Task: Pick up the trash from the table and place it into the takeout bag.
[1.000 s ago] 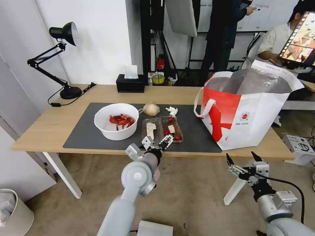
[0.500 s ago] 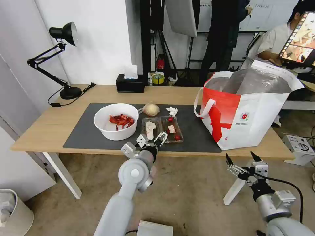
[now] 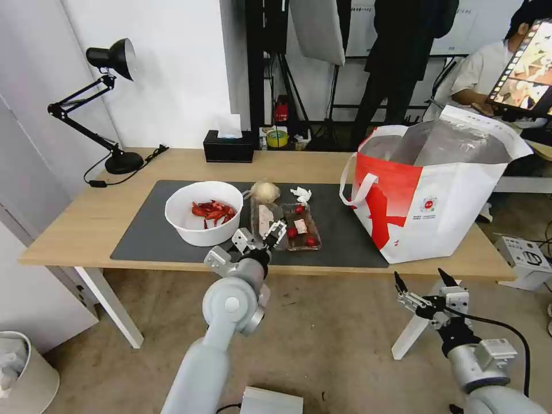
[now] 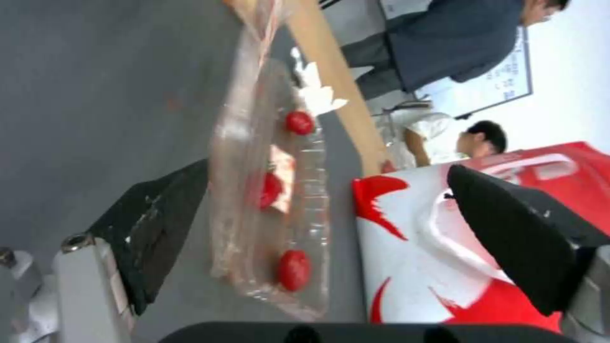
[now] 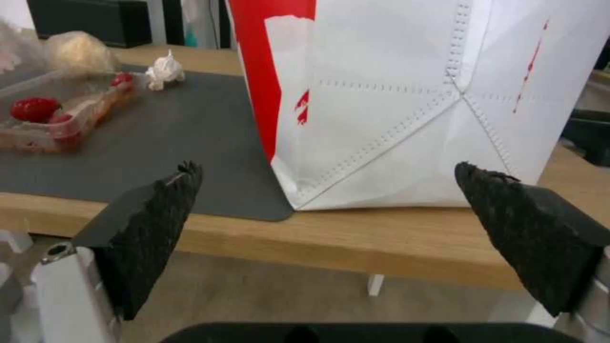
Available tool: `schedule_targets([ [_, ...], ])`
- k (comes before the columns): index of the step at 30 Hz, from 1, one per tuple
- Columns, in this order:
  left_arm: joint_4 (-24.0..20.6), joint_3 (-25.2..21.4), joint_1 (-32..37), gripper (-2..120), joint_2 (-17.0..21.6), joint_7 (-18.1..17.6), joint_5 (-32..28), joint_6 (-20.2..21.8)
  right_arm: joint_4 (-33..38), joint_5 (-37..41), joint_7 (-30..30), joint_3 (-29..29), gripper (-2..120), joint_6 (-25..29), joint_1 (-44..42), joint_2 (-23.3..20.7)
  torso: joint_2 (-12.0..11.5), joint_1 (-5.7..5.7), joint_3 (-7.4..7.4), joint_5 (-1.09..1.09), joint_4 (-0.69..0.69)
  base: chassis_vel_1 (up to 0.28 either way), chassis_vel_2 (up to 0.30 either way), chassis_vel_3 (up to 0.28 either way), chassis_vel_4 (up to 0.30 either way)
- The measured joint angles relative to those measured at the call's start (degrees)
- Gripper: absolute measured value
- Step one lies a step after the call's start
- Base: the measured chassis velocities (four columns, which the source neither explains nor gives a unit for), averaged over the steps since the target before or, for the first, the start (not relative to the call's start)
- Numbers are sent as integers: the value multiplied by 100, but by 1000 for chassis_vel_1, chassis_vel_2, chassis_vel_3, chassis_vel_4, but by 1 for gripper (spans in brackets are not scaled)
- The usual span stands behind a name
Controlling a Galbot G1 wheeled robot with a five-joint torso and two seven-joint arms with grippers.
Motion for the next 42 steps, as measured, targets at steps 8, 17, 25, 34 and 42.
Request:
schedule_targets([
  [8, -102, 21, -49, 100, 85, 218, 22, -33, 44, -22, 0, 4, 100, 2, -25, 22, 0, 0, 0, 0, 0, 0, 0, 0, 0],
  [17, 53, 81, -168, 100, 58, 259, 21, -102, 60, -36, 1, 14, 100, 2, -31, 53, 0, 0, 0, 0, 0, 0, 0, 0, 0],
  [25, 116, 195, -285, 100, -44, 308, 21, -154, 75, -36, 13, 57, 100, 2, -54, 63, 0, 0, 0, 1, 0, 0, 0, 0, 0],
  [34, 177, 480, -349, 100, -206, 361, 64, -159, 184, -25, 22, 154, 100, 11, -137, 81, 0, 0, 0, 1, 0, 0, 0, 0, 0],
  [42, 339, 759, -406, 100, -171, 446, 841, 48, 320, -5, 37, 254, 100, 24, -240, 87, 0, 0, 0, 0, -1, 0, 0, 0, 0],
])
